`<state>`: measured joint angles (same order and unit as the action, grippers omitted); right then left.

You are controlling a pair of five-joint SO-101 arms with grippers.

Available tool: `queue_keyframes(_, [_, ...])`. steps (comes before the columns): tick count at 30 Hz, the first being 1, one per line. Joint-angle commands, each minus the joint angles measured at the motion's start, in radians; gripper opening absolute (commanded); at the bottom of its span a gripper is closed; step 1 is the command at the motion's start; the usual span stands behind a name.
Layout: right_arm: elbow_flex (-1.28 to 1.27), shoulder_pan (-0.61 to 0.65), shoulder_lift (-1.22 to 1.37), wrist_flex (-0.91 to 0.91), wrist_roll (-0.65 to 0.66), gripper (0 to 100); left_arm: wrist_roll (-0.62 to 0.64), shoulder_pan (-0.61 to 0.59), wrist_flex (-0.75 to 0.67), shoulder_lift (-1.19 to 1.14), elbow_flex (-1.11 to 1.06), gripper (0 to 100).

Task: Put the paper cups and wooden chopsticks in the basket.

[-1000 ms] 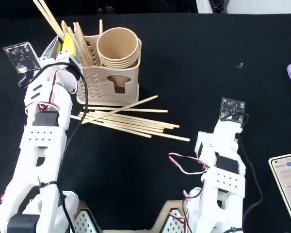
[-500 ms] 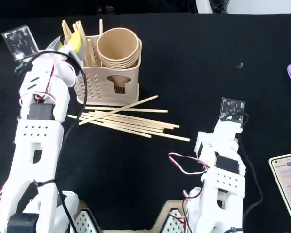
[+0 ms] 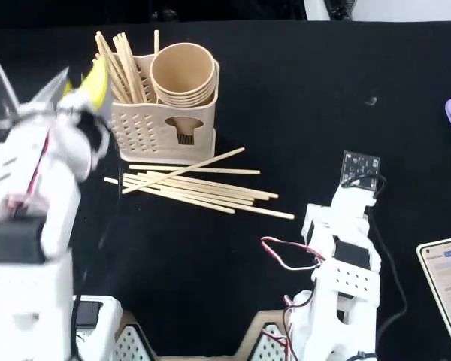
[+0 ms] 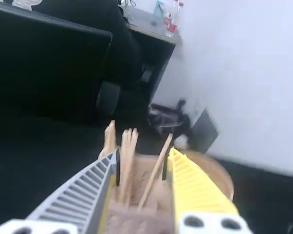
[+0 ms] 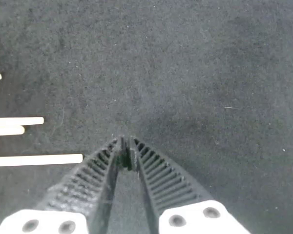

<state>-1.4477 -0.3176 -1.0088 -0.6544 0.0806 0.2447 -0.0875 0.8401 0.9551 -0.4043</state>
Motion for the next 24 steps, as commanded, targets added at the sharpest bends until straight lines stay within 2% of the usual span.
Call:
queue_keyframes(1, [0.008, 0.012, -0.024, 0.015, 0.002, 1.2, -0.187, -0.036, 0.189, 0.163, -0.084, 17])
queue_keyframes(5, [0.022, 0.012, -0.024, -0.003, 0.002, 1.4, -0.236, -0.14, 0.27, 0.192, -0.308, 17])
queue_keyframes(7, [0.082, 0.021, -0.024, -0.091, 0.017, 4.7, -0.273, -0.189, 0.287, 0.184, -0.427, 17])
queue_keyframes(11, [0.196, 0.109, -0.018, -0.276, 0.135, 16.6, -0.338, -0.306, 0.278, 0.163, -0.618, 17])
queue_keyframes(14, [0.246, 0.204, -0.016, -0.367, 0.238, 16.5, -0.344, -0.375, 0.276, 0.138, -0.664, 18])
queue_keyframes(17, [0.312, 0.313, -0.015, -0.44, 0.315, 15.1, -0.344, -0.397, 0.264, 0.115, -0.676, 18])
queue_keyframes(19, [0.361, 0.365, -0.002, -0.456, 0.307, 14.1, -0.344, -0.395, 0.226, 0.101, -0.711, 18])
queue_keyframes(24, [0.49, 0.448, 0.219, -0.474, 0.336, 13.7, -0.344, -0.398, 0.098, 0.074, -0.803, 17])
